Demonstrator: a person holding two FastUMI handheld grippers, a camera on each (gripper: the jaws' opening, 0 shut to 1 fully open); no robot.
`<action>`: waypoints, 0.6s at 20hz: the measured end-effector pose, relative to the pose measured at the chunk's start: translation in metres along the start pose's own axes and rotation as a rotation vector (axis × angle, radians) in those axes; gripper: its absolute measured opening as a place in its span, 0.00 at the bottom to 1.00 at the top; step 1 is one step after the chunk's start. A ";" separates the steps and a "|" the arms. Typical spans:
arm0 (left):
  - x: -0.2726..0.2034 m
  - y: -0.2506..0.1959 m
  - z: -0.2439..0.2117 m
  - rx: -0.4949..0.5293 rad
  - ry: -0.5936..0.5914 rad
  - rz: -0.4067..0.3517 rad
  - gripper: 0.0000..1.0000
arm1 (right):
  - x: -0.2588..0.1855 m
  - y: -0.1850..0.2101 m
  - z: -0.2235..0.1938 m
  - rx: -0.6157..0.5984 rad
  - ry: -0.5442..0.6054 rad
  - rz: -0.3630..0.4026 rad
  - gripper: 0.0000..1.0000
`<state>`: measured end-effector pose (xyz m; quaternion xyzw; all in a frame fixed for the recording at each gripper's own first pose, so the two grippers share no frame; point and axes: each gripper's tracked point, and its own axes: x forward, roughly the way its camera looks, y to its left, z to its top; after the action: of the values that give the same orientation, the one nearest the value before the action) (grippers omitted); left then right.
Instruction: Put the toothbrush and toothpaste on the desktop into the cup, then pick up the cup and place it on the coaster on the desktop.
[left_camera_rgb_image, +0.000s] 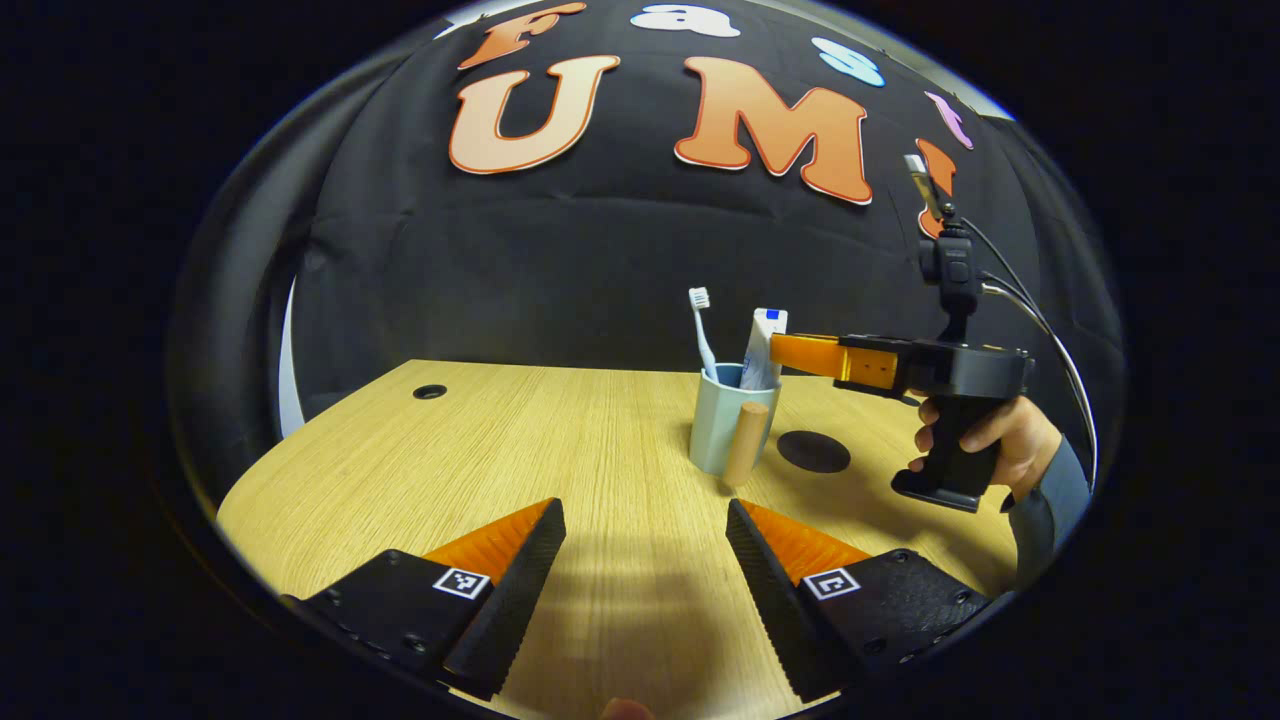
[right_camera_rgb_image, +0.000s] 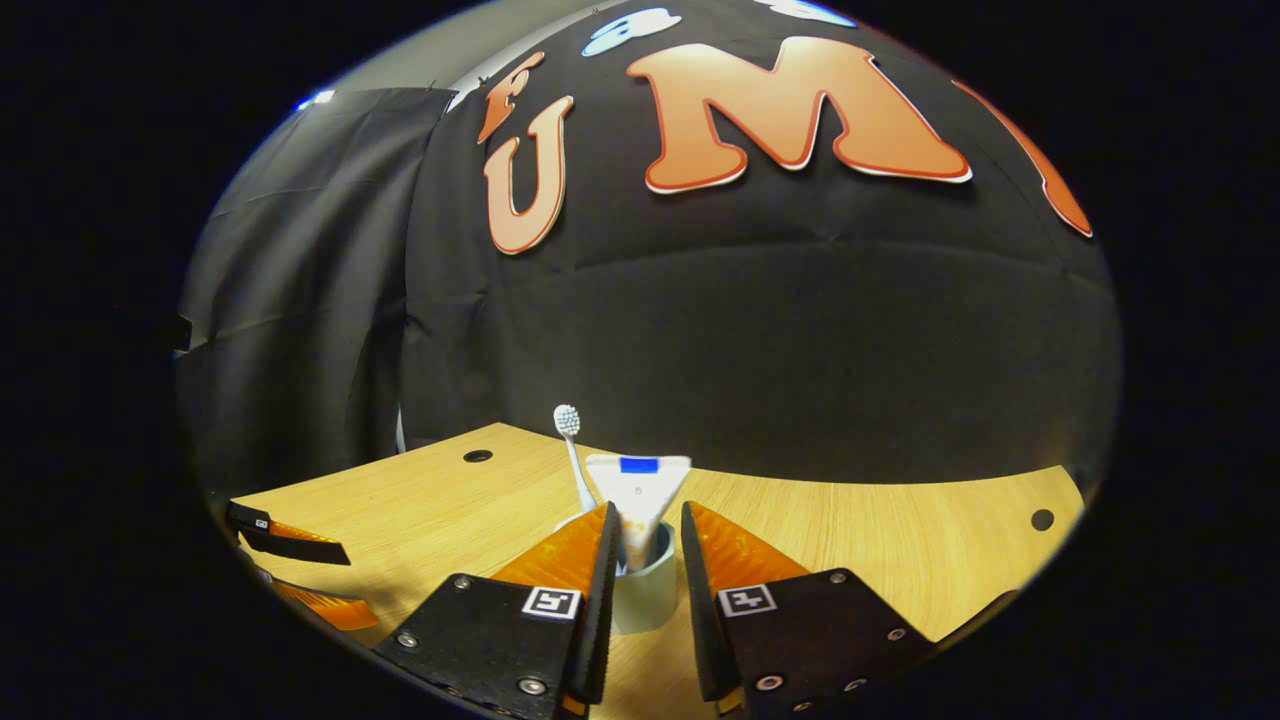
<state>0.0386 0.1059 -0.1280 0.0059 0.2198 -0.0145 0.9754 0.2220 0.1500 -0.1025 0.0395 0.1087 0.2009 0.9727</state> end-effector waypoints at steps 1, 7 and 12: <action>0.003 -0.011 0.007 0.019 -0.004 -0.005 0.98 | -0.009 -0.004 0.006 -0.004 -0.012 -0.003 0.43; 0.030 -0.044 0.048 0.082 -0.009 -0.044 0.97 | -0.069 -0.033 0.037 -0.022 -0.081 -0.052 0.76; 0.061 -0.067 0.067 0.090 0.086 -0.089 0.97 | -0.129 -0.056 0.058 -0.095 -0.122 -0.095 0.86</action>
<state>0.1203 0.0359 -0.0942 0.0405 0.2605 -0.0674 0.9623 0.1412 0.0455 -0.0274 0.0003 0.0412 0.1569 0.9868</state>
